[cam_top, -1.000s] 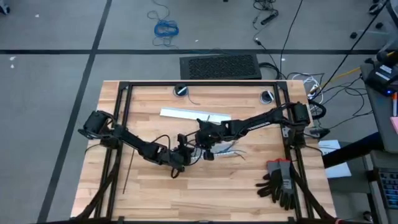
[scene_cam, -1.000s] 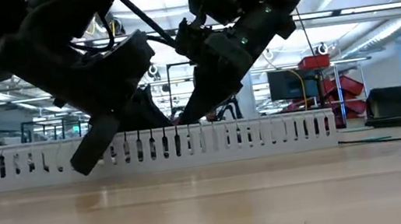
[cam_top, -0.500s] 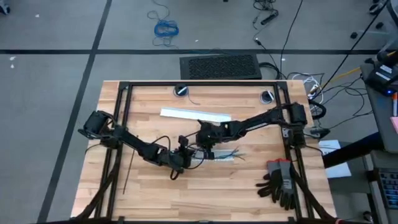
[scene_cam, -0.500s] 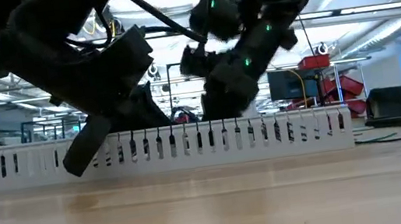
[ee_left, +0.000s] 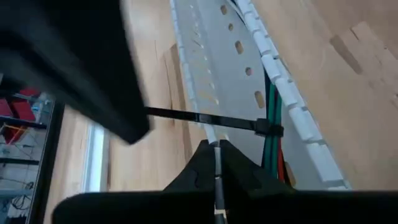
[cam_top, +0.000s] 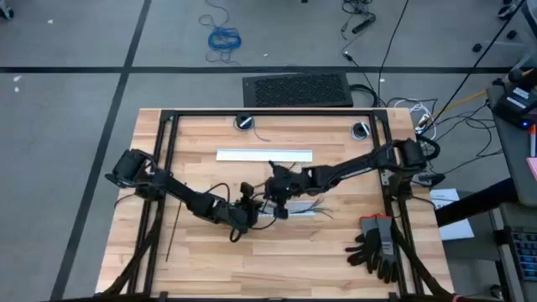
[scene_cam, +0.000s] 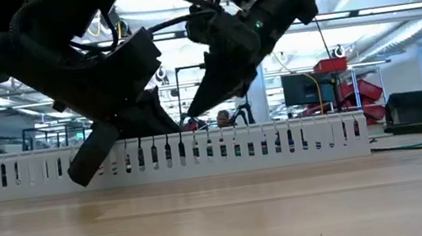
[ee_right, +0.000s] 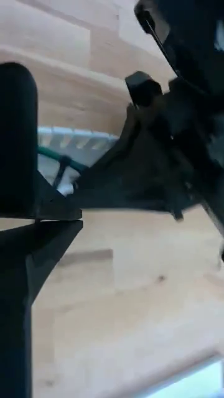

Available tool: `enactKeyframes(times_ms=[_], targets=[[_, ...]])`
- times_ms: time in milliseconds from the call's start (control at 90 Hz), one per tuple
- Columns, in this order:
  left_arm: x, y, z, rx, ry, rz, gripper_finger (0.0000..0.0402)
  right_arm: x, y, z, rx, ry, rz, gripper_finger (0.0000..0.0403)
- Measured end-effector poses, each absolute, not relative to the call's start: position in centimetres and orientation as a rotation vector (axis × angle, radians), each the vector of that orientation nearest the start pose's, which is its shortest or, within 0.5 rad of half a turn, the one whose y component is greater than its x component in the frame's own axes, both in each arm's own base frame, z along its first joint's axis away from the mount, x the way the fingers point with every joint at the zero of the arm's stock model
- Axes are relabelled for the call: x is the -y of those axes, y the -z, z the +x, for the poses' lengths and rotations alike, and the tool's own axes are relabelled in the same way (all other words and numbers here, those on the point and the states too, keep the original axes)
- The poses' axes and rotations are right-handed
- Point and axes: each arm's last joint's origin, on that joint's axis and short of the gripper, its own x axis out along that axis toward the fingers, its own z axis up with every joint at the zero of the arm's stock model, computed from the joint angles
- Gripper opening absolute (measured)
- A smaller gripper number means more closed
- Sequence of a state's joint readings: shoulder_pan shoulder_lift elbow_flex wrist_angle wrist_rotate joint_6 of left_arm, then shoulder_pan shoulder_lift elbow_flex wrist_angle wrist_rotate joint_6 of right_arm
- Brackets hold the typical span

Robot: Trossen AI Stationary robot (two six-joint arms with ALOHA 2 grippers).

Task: Ziptie cables
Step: Put the cable wire into the cable duct

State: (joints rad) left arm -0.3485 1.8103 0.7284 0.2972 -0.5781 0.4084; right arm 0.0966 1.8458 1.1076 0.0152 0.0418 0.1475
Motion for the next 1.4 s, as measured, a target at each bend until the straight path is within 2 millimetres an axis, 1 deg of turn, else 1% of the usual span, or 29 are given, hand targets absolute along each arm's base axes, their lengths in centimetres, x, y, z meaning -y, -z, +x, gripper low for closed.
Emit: enactKeyframes(times_ms=[89, 167, 456, 622, 778, 856, 922, 989, 1067, 1189, 1400], targets=[[9.3, -10.7, 30.2, -0.755, -0.058, 0.776, 0.0005, -4.9, -17.4, 38.3, -0.706, 0.046, 0.067, 0.0001], [9.3, -10.6, 30.2, -0.757, -0.051, 0.786, 0.0005, -5.4, -17.4, 38.3, -0.697, 0.066, 0.068, 0.0001], [9.3, -10.6, 30.1, -0.764, -0.024, 0.805, 0.0005, -5.4, -15.3, 38.7, -0.734, 0.130, 0.106, 0.0000], [9.3, -10.6, 30.1, -0.764, -0.017, 0.806, 0.0005, -5.6, -15.3, 38.7, -0.727, 0.165, 0.089, 0.0000], [9.4, -10.6, 30.1, -0.763, -0.014, 0.807, 0.0005, -5.5, -15.0, 38.9, -0.723, 0.162, 0.065, 0.0000], [9.4, -10.6, 30.1, -0.763, -0.013, 0.807, 0.0005, -5.4, -15.1, 39.0, -0.710, 0.164, 0.049, 0.0000], [9.4, -10.6, 30.1, -0.763, -0.013, 0.806, 0.0005, -5.5, -15.6, 38.8, -0.697, 0.173, 0.043, 0.0000], [9.4, -10.6, 30.1, -0.763, -0.012, 0.805, 0.0005, -6.0, -16.6, 38.7, -0.666, 0.162, 0.052, 0.0000], [9.4, -10.6, 30.1, -0.763, -0.011, 0.805, 0.0005, -6.8, -17.3, 38.4, -0.649, 0.156, 0.064, 0.0000], [9.4, -10.6, 30.1, -0.762, -0.008, 0.803, 0.0005, -7.6, -17.1, 37.8, -0.680, 0.207, 0.051, 0.0000], [9.4, -10.6, 30.1, -0.760, 0.004, 0.795, 0.0005, -7.9, -16.7, 37.8, -0.685, 0.219, 0.081, 0.0000]])
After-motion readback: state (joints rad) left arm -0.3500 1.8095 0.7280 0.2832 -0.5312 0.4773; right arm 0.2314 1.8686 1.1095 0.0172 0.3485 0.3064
